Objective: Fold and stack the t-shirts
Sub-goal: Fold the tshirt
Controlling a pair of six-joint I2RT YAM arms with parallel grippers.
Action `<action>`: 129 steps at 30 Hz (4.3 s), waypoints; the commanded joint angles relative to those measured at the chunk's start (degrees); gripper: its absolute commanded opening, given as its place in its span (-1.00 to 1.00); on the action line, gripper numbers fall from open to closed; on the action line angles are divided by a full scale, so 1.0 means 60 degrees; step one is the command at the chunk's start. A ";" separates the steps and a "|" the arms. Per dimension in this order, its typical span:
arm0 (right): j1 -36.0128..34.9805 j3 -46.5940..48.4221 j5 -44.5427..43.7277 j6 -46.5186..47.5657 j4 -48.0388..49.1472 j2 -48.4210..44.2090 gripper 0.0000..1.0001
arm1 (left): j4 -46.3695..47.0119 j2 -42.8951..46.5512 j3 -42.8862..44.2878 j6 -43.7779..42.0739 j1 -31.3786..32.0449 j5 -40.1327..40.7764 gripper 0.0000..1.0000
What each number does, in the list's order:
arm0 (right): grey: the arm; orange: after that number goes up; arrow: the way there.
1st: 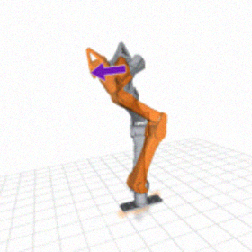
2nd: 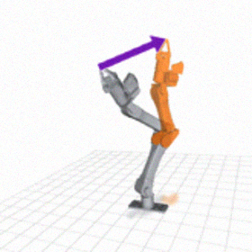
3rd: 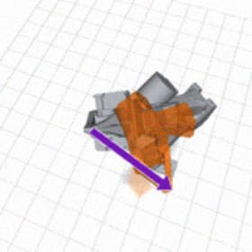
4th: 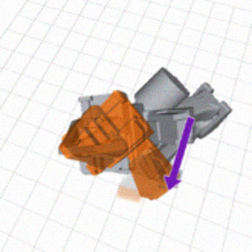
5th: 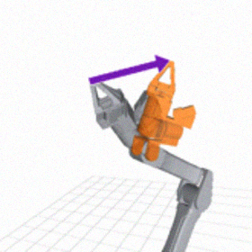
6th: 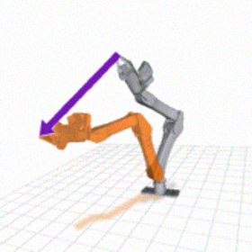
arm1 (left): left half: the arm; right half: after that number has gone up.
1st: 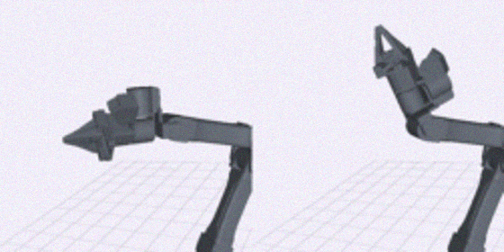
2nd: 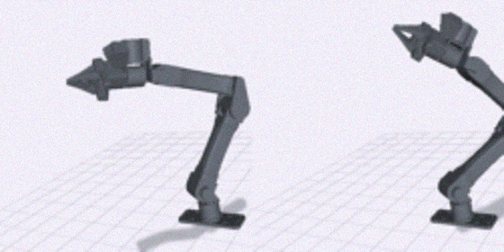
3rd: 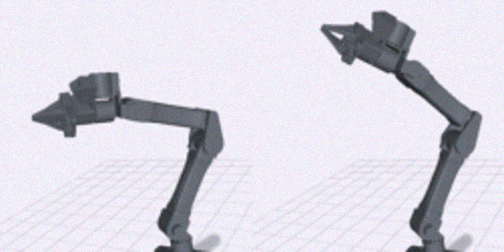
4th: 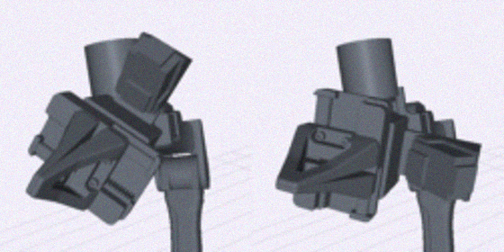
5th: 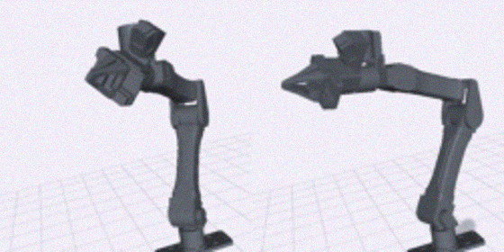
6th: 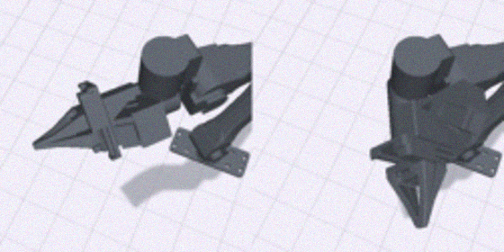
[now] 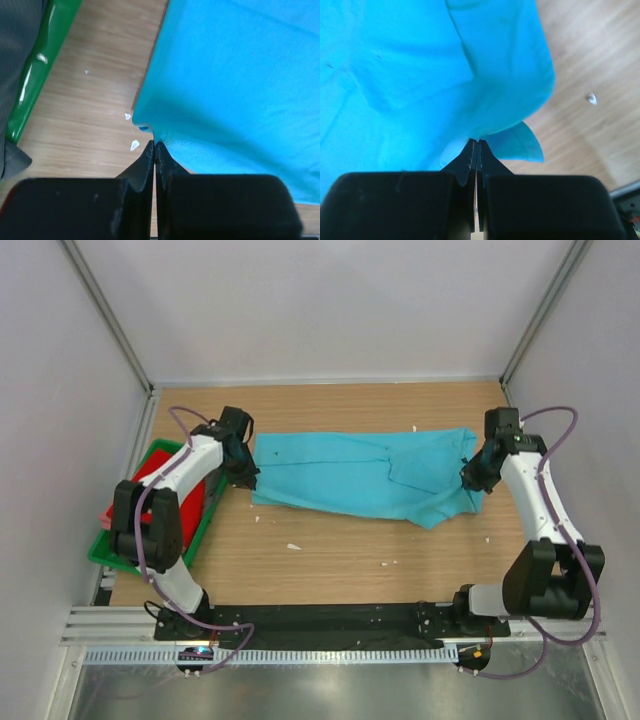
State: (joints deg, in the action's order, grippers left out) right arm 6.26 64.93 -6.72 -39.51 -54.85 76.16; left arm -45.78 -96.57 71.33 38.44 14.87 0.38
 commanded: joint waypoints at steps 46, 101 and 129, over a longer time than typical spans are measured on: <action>0.0656 0.6376 0.1618 0.0857 0.1012 0.6408 -0.97 | -0.0573 -0.3562 0.3843 -0.0005 -0.0765 -0.0606 -1.00; -0.3241 0.2729 0.2233 0.0710 0.4014 0.5734 -0.44 | -0.0119 -0.3767 0.2965 -0.1953 0.0554 -0.1398 -0.57; -0.3241 0.5775 0.0608 0.1911 0.3225 0.7523 -0.37 | -0.0514 -0.3315 0.2321 -0.2362 0.0480 -0.0694 -0.55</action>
State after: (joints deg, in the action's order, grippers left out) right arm -13.06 96.44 -1.52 -29.85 -33.30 122.52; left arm -46.37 -118.45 86.78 26.63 17.37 -7.09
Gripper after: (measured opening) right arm 0.303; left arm 0.221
